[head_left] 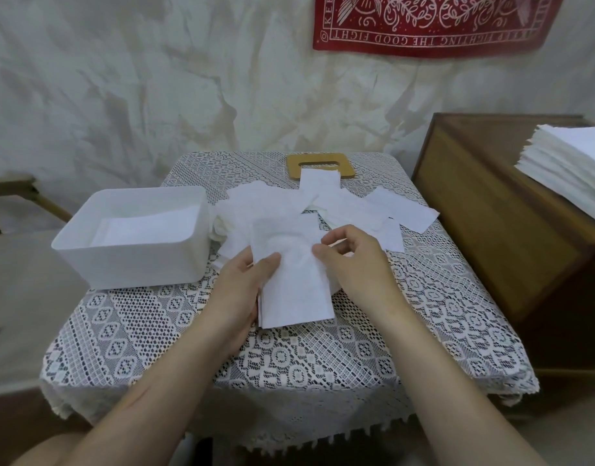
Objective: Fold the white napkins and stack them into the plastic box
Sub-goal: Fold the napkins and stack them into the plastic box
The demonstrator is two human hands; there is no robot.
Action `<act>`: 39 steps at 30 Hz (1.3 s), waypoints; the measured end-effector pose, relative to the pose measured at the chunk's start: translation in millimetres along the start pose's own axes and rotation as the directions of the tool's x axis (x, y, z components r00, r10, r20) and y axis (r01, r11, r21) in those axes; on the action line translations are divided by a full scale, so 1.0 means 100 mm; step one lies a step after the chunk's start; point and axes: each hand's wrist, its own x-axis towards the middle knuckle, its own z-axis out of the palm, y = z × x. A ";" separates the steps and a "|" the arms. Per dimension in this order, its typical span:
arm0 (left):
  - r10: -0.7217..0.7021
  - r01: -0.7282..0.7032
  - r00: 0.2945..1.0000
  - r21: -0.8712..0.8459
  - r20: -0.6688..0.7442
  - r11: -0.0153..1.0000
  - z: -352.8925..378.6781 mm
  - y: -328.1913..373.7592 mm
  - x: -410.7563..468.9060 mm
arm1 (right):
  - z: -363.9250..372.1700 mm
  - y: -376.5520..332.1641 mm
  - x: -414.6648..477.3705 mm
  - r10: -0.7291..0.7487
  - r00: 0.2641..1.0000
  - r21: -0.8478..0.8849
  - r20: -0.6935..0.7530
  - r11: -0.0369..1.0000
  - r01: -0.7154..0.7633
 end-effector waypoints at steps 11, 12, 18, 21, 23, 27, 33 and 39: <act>0.002 -0.007 0.998 -0.079 -0.058 0.997 0.06 0.01 0.01 | 0.02 0.05 -0.04 0.096 0.960 0.166 0.263 0.976 -0.143; 0.001 -0.005 0.999 -0.075 -0.052 0.997 0.06 0.00 0.01 | 0.02 0.06 -0.05 0.097 0.961 0.163 0.258 0.976 -0.142; -0.007 0.006 0.998 -0.008 -0.059 1.000 0.04 -0.07 0.07 | 0.00 0.05 -0.06 0.086 0.968 0.171 0.235 0.977 -0.128; 0.005 -0.003 0.999 0.039 -0.052 0.999 0.04 -0.09 0.08 | -0.01 0.05 -0.07 0.073 0.973 0.179 0.219 0.977 -0.114; 0.008 -0.004 0.999 0.087 -0.050 0.996 0.03 -0.09 0.08 | -0.01 0.05 -0.08 0.064 0.975 0.179 0.210 0.978 -0.103; 0.039 -0.018 0.994 0.191 -0.106 0.981 -0.01 -0.08 0.11 | -0.03 0.07 -0.04 0.062 0.982 0.139 0.179 0.986 -0.088; 0.009 0.017 0.989 0.170 -0.151 0.985 -0.12 0.03 0.16 | -0.24 0.24 0.08 0.054 0.998 -0.135 -0.021 0.989 -0.056; -0.002 0.022 0.992 0.157 -0.126 0.987 -0.19 0.05 0.15 | -0.38 0.26 0.09 0.009 0.997 -0.393 -0.076 0.919 -0.038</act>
